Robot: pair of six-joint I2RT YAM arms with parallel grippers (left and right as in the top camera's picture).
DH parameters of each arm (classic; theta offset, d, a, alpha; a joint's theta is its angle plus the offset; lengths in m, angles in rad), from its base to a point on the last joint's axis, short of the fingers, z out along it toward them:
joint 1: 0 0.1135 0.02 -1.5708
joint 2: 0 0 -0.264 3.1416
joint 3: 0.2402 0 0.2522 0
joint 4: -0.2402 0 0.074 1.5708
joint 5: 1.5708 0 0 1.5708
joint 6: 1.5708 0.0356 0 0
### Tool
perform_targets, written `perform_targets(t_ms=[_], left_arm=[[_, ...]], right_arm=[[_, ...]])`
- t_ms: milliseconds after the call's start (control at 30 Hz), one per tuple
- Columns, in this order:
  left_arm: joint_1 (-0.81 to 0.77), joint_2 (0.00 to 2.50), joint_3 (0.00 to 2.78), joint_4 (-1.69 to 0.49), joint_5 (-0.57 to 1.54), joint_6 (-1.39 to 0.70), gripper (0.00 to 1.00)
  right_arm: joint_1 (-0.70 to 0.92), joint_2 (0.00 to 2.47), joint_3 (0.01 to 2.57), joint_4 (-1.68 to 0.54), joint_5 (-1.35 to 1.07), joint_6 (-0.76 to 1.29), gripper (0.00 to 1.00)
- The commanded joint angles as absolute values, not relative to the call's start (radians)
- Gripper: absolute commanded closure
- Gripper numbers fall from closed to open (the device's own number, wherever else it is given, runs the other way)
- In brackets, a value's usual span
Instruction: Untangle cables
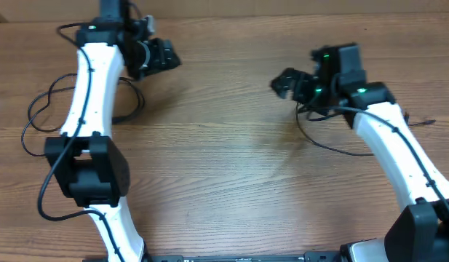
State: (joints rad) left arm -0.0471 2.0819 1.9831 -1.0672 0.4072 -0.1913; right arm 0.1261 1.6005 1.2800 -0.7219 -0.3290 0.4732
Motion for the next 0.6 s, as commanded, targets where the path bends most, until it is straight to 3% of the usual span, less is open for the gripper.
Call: perform_targets(t_ms=[0,233,333,567], left_arm=[[-0.131,2.080,1.991,-1.035,0.439,-0.153,0.21],[-0.354,2.106,1.991,-0.922,0.429,-0.153,0.11],[-0.447,2.126,1.991,-0.854,0.378,-0.153,0.00],[-0.614,2.191,1.991,-0.756,0.162,-0.157,0.00]], right_arm=[[0.032,1.601,1.288,-0.758,-0.244,0.568,0.00],[-0.123,1.601,1.283,-0.875,-0.147,0.628,0.00],[-0.152,1.601,1.283,-0.877,-0.147,0.628,0.00],[-0.164,1.601,1.283,-0.877,-0.147,0.628,0.00]])
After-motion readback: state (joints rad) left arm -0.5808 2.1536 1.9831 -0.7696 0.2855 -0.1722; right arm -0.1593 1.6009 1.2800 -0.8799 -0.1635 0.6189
